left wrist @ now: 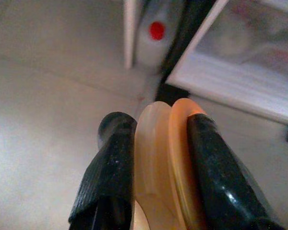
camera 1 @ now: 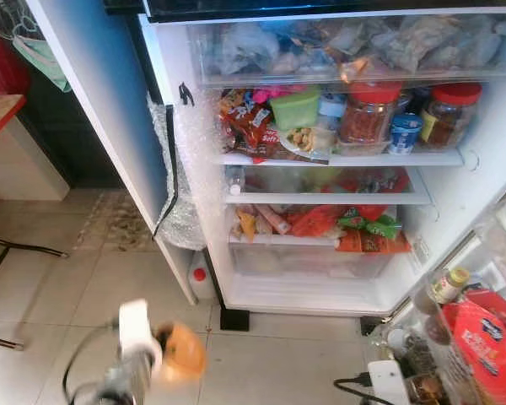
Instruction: Restocking fridge
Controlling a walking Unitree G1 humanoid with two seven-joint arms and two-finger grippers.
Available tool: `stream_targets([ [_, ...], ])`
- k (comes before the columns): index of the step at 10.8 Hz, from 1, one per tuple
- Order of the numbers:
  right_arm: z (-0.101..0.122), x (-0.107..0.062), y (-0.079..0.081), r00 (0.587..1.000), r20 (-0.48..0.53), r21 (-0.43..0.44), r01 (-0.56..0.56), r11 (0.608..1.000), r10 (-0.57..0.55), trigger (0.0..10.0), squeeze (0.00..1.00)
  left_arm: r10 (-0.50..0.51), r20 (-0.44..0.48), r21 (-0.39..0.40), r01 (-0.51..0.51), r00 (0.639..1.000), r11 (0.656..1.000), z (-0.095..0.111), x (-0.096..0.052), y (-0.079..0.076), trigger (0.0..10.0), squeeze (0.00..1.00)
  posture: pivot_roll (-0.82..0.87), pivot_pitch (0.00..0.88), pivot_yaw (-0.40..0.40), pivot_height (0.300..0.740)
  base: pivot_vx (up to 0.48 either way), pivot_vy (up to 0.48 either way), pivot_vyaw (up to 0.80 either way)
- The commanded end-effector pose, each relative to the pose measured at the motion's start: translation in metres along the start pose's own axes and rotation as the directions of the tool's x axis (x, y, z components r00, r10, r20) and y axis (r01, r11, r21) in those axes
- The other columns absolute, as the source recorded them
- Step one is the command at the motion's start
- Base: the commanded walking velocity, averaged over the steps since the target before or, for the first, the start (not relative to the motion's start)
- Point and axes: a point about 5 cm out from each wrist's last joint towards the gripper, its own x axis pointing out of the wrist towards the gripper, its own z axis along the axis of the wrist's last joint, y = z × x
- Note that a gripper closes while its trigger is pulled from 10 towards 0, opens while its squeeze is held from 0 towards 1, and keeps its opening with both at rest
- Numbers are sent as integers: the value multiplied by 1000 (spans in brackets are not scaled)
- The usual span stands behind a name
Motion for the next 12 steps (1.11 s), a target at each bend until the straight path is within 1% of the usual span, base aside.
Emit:
stream_targets([
  [1,-6,-1,6,1000,-15,20,-24,999,24,10000,0,-16,-13,-2,16,1000,1000,-3,-1,2,10000,0,65,90,47,740,0,0,0],
  [3,-8,-2,10,999,-15,28,-48,998,49,10000,0,-31,-7,2,31,999,1000,-1,0,-4,10000,0,61,94,47,740,0,0,0],
  [4,-11,-2,8,999,-28,24,-37,999,37,10000,0,-37,-11,-2,37,999,999,-3,1,-7,10000,0,64,95,45,740,277,0,0],
  [5,-17,-2,4,998,-57,28,-28,999,29,10000,0,-32,-13,-15,31,999,999,-3,0,-6,10000,0,65,95,44,740,315,0,-625],
  [6,-19,-2,3,998,-61,27,-29,999,31,10000,0,-30,-16,-16,29,999,999,-4,0,-6,10000,0,64,94,45,740,311,0,-613],
  [7,-20,-2,3,998,-61,34,-32,999,34,10000,0,-29,-20,-10,29,999,1000,-5,0,-6,10000,0,62,93,46,740,311,0,0],
  [9,-22,-3,3,997,-66,15,-37,999,38,10000,0,-27,-25,-10,26,999,1000,-6,0,-5,10000,0,62,90,45,740,313,0,0],
  [11,-24,-2,0,997,-78,16,-27,1000,28,10000,0,-30,-27,-7,29,999,1000,-6,0,-5,10000,0,68,85,43,740,315,0,0],
  [12,-24,-3,2,996,-79,12,-33,999,34,10000,0,-31,-28,-4,31,999,1000,-5,0,-5,10000,0,67,83,44,740,311,0,-675],
])
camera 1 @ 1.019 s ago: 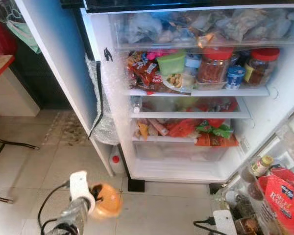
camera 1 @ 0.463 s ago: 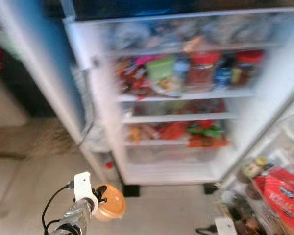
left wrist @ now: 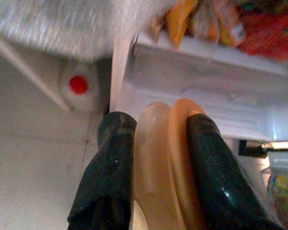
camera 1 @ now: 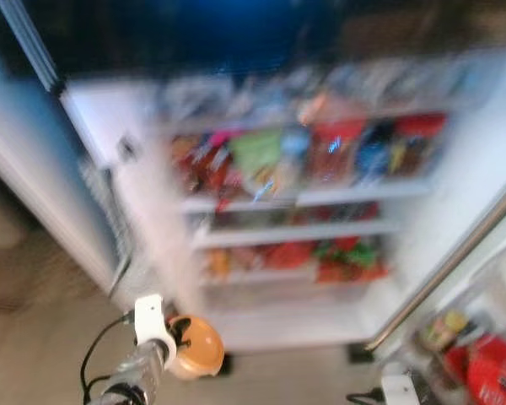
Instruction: Restocking fridge
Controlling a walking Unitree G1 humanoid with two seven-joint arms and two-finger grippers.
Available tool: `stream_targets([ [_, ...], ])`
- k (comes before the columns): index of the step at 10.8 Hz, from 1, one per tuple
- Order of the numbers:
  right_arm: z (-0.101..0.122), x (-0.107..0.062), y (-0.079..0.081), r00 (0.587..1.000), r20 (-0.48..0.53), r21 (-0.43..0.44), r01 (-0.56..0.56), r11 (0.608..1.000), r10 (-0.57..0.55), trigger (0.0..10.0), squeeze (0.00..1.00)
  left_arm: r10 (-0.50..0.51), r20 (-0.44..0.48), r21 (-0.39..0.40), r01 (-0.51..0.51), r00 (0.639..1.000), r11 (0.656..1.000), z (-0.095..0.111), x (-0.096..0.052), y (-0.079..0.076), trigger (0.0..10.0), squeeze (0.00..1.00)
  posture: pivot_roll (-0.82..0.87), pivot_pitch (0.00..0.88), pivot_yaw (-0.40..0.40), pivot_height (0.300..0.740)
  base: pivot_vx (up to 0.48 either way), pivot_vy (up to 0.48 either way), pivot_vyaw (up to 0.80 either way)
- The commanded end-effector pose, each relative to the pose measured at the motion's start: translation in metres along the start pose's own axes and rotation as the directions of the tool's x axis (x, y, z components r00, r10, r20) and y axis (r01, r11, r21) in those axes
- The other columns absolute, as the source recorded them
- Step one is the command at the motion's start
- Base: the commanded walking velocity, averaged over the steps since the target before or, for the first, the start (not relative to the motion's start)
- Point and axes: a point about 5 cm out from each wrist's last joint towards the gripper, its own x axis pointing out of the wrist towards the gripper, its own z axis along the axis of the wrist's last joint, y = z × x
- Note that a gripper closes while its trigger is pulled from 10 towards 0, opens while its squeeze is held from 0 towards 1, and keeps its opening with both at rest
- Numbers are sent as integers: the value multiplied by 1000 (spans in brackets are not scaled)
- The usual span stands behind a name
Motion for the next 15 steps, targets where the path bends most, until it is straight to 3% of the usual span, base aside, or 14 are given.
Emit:
stream_targets([
  [1,-5,-2,12,999,-14,2,-34,999,34,10000,0,33,-15,6,-32,999,999,-2,-3,11,10000,0,67,82,44,740,311,0,-681],
  [6,3,-2,20,998,24,-21,-61,998,62,10000,0,49,-10,20,-49,999,999,-2,-2,10,10000,0,67,91,44,740,0,0,0],
  [8,3,-2,20,997,31,-31,-72,997,73,10000,0,55,-10,19,-54,998,998,-3,-3,11,10000,0,69,92,43,740,0,0,653],
  [15,4,-3,23,995,41,-7,-86,996,86,10000,0,63,-9,23,-63,998,998,-3,-3,12,10000,0,69,93,45,740,0,0,0],
])
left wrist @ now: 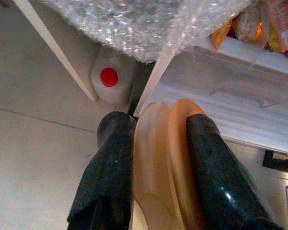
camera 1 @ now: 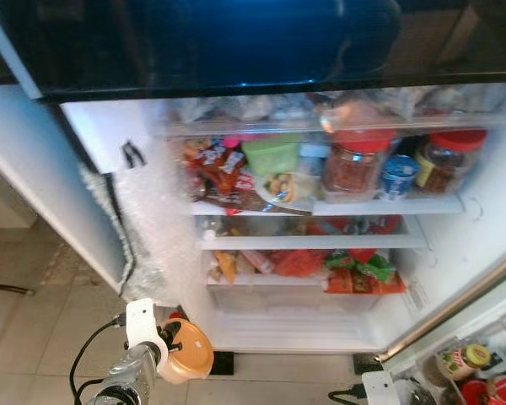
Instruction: Restocking fridge
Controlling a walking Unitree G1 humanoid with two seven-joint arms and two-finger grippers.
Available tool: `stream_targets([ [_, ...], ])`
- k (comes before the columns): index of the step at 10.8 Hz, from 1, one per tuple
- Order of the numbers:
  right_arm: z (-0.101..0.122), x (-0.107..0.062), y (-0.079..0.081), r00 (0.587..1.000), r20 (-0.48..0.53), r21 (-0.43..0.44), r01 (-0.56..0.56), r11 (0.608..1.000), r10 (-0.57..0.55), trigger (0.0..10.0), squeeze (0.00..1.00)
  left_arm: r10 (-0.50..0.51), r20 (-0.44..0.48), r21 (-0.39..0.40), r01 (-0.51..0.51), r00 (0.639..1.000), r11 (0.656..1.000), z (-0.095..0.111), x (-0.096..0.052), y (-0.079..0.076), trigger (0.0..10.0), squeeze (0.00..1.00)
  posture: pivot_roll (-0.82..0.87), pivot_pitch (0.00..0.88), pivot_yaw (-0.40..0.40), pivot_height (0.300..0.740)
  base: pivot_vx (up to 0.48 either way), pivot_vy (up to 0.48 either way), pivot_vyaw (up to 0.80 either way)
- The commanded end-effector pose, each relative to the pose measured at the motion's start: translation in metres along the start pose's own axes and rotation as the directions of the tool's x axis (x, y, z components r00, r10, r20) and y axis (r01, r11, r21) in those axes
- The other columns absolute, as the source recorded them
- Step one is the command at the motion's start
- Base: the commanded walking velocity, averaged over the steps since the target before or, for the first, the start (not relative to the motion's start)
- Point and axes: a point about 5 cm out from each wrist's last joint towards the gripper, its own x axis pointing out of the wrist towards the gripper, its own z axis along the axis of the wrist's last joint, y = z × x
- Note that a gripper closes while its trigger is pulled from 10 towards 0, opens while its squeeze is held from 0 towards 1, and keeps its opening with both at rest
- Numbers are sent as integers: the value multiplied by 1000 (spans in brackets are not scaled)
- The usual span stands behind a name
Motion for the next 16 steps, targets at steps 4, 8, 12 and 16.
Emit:
stream_targets([
  [4,-2,0,4,1000,-4,1,-7,1000,7,10000,0,10,-3,15,-10,1000,1000,0,0,3,10000,0,69,92,44,740,0,-205,0],
  [8,-1,0,5,1000,-6,-3,-6,1000,6,10000,0,14,-6,15,-14,1000,1000,-1,-1,4,10000,0,68,91,45,740,0,-352,0],
  [12,-1,0,5,1000,-6,-7,-10,1000,10,10000,0,-32,30,12,31,999,999,9,1,0,10000,0,65,84,45,740,0,-89,0],
  [16,0,0,6,1000,-1,-10,-22,1000,22,10000,0,-197,261,-22,210,945,978,63,5,-21,10000,0,67,84,45,740,0,0,0],
])
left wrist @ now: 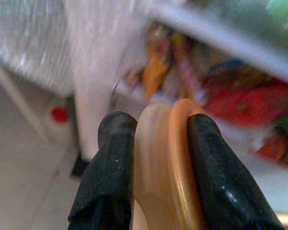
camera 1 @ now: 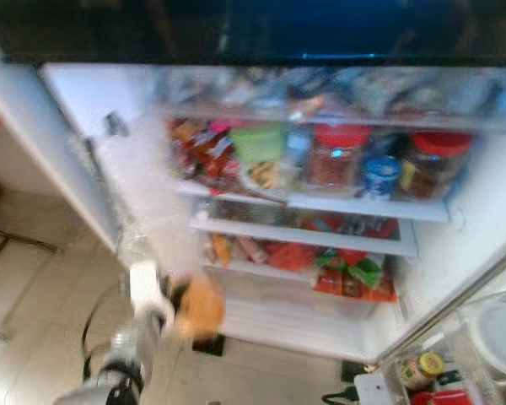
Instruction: Restocking fridge
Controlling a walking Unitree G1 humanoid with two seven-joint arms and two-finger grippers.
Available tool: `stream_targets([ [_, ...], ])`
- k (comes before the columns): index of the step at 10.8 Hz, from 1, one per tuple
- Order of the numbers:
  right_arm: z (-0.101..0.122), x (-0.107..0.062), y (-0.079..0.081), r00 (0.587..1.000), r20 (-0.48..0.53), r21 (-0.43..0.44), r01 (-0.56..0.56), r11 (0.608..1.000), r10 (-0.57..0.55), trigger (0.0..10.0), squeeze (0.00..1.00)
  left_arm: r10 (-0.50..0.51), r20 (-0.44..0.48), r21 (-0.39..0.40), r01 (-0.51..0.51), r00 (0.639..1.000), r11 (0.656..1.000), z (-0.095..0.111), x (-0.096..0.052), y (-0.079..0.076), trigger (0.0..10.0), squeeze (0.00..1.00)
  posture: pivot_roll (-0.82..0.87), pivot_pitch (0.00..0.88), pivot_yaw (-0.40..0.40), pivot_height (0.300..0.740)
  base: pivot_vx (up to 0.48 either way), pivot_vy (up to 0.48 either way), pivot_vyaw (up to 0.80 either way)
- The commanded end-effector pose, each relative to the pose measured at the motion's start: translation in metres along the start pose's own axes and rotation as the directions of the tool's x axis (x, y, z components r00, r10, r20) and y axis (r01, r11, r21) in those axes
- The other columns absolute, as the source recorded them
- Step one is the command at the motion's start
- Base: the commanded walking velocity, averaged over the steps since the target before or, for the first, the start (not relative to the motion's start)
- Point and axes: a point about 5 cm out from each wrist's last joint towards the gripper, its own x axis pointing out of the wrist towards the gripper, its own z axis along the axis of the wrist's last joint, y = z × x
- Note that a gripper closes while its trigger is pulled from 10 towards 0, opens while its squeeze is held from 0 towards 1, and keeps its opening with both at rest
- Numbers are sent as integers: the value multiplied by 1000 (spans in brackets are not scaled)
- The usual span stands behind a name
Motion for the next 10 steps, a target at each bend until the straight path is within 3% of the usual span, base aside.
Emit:
stream_targets([
  [1,1,0,0,1000,6,0,4,1000,-4,10000,0,-26,40,-19,27,999,999,5,1,-2,10000,0,70,86,44,740,0,0,0],
  [3,1,0,2,1000,10,8,-8,1000,8,10000,0,-143,110,-112,155,984,982,16,6,-19,10000,0,75,92,43,740,0,0,0],
  [6,4,0,5,999,31,33,-25,999,24,10000,0,-328,213,-335,384,921,860,16,1,-33,10000,0,72,97,47,740,0,0,0],
  [7,4,0,7,999,31,22,-33,999,32,10000,0,-360,219,-334,416,907,846,15,-2,-34,10000,0,74,96,45,740,0,0,0],
  [10,4,0,6,999,32,18,-31,999,30,10000,0,-394,191,-287,435,899,853,13,-5,-34,10000,0,76,98,43,740,0,0,0],
])
